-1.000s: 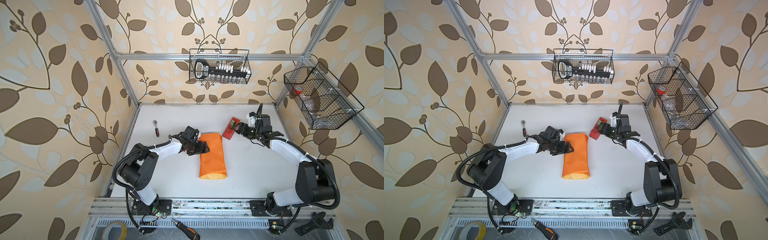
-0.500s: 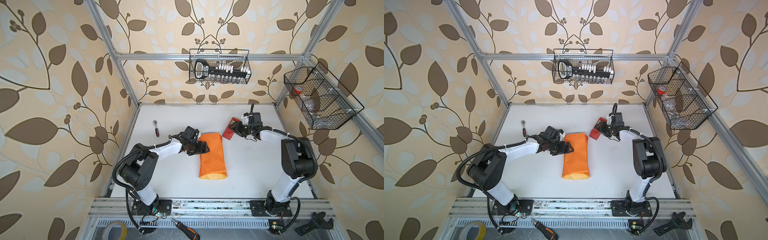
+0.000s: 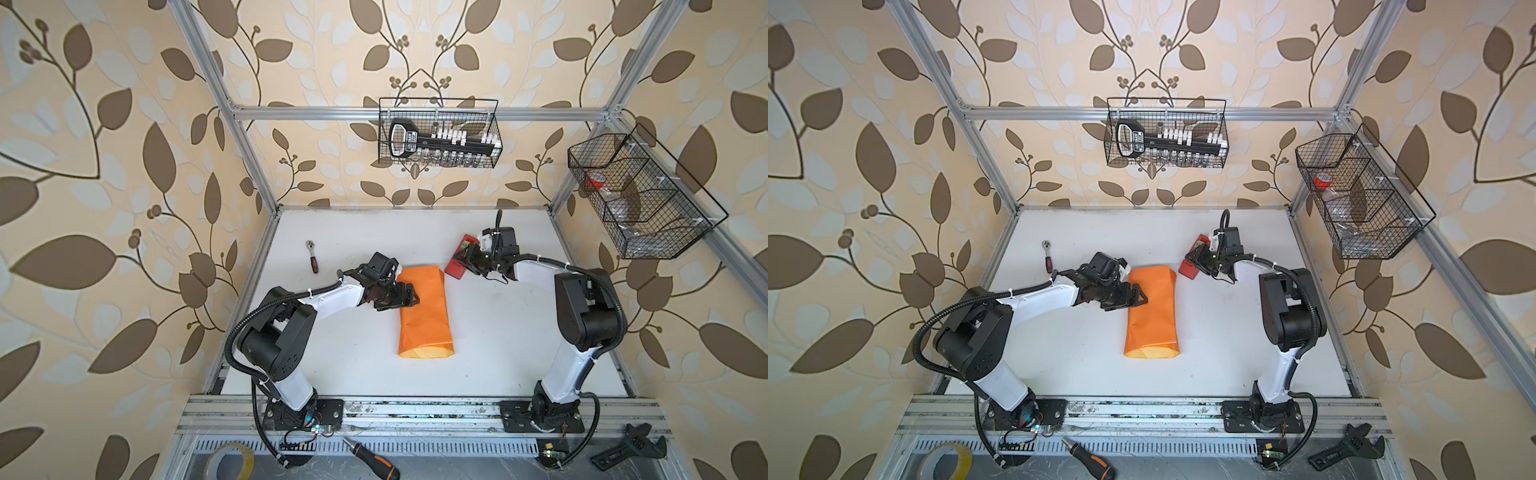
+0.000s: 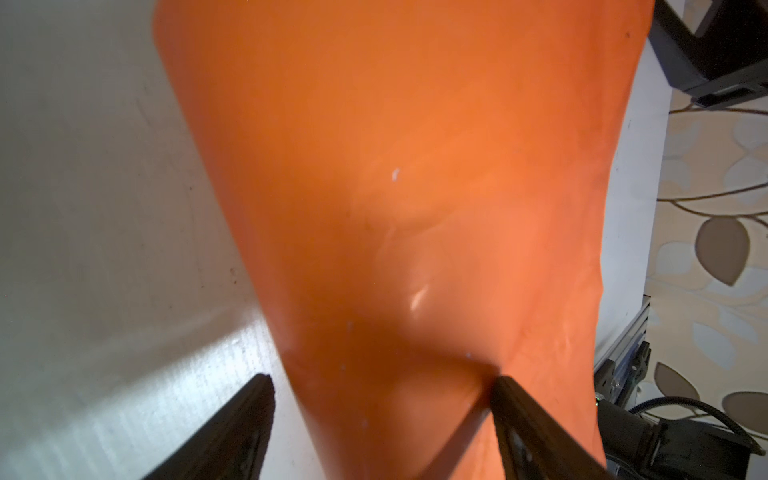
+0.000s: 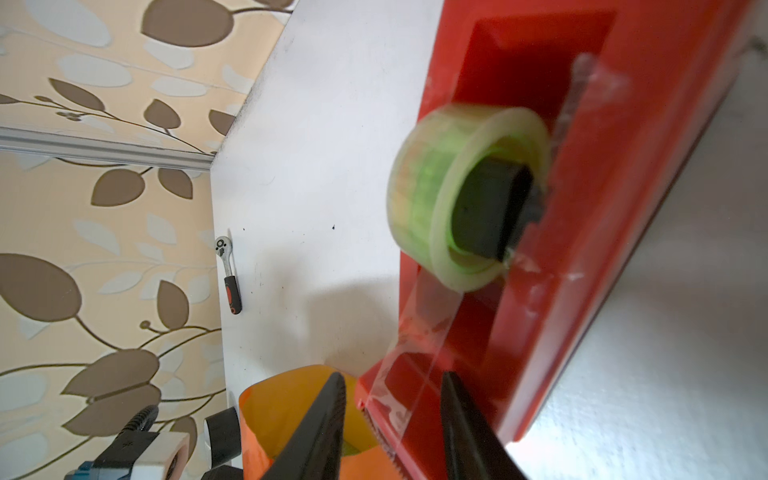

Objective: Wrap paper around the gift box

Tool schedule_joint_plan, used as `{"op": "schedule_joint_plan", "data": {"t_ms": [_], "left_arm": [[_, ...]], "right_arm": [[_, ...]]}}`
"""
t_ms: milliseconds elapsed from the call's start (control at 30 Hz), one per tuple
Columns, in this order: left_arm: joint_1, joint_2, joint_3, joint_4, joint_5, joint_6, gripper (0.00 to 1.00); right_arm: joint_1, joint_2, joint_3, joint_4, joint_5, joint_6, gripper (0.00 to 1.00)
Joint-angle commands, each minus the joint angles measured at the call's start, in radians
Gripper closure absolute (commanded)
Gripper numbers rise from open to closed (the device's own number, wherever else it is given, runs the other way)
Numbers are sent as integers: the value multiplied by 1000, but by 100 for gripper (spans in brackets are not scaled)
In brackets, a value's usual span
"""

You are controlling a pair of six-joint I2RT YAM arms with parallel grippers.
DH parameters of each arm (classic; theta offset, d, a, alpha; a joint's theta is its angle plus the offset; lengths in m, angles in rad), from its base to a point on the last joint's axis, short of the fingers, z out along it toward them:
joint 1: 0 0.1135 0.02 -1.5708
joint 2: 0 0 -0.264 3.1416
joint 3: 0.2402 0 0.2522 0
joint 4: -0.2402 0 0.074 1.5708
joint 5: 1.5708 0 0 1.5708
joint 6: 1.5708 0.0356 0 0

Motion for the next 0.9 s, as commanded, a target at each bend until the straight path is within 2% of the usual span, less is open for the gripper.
{"op": "schedule_joint_plan", "data": {"t_ms": [0, 400, 867], "left_arm": [[4, 23, -38, -119, -98, 36, 17], [5, 19, -40, -118, -100, 38, 17], [5, 28, -42, -118, -100, 37, 17]], "right_arm": [[6, 32, -20, 52, -5, 55, 64], [-3, 31, -97, 175, 15, 156, 79], [-10, 45, -121, 274, -24, 238, 94]]}}
